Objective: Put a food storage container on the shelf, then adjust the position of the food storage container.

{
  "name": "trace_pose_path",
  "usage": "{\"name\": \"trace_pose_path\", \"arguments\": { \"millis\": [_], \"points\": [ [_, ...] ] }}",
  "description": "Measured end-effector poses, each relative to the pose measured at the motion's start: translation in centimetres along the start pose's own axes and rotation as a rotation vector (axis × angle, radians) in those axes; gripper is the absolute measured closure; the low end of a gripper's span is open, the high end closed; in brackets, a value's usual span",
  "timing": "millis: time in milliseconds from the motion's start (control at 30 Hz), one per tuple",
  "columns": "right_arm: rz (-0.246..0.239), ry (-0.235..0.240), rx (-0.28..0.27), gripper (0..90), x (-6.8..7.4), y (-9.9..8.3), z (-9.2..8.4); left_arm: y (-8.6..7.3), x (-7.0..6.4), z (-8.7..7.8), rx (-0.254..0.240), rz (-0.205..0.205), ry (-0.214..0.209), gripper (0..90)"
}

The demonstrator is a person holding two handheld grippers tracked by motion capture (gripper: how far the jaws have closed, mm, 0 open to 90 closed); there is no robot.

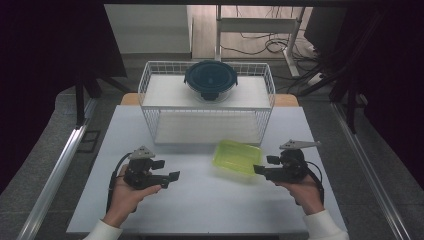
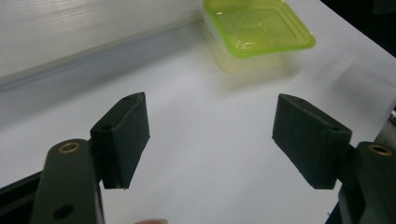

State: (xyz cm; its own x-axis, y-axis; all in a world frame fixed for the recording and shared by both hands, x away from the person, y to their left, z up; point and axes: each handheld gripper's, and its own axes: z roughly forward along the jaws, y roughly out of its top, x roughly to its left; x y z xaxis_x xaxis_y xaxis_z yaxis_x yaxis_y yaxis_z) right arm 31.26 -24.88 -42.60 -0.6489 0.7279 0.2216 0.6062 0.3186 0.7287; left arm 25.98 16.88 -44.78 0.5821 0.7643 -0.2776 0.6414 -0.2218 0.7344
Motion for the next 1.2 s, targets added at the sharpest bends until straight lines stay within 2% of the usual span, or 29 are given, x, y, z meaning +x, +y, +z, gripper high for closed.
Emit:
{"name": "trace_pose_path", "arguments": {
  "millis": [267,433,600,733,833,1000,1133,1200],
  "points": [
    [0.0,0.001,0.006,30.7,-0.3,0.1,0.3,-0.3,0.3,0.1,0.006,-0.014,0.0,26.2],
    [0.004,-0.006,0.015,30.3,-0.4,0.0,0.6,-0.3,0.4,-0.3,-0.016,-0.027,0.005,26.2],
    [0.002,-0.01,0.029,32.1,-0.4,-0.1,0.9,-0.4,0.4,0.0,-0.007,-0.023,0.004,26.2],
    [0.006,0.0,0.026,39.5,-0.3,0.3,1.0,-0.4,0.6,-0.1,-0.005,-0.028,0.003,26.1],
    [-0.003,0.007,0.036,46.5,-0.3,1.2,1.3,-0.3,0.9,-0.1,-0.006,-0.033,0.003,26.1],
    [-0.016,-0.019,0.056,55.9,-0.7,2.9,2.4,-0.3,0.9,0.4,0.014,-0.023,-0.007,26.1],
    [-0.061,-0.058,0.08,63.8,-0.9,4.4,3.6,-0.4,1.0,0.8,0.029,-0.025,-0.016,26.2],
    [-0.103,-0.089,0.092,70.3,-1.0,5.2,4.6,-0.5,1.1,1.0,0.036,-0.024,-0.021,26.2]
  ]
}}
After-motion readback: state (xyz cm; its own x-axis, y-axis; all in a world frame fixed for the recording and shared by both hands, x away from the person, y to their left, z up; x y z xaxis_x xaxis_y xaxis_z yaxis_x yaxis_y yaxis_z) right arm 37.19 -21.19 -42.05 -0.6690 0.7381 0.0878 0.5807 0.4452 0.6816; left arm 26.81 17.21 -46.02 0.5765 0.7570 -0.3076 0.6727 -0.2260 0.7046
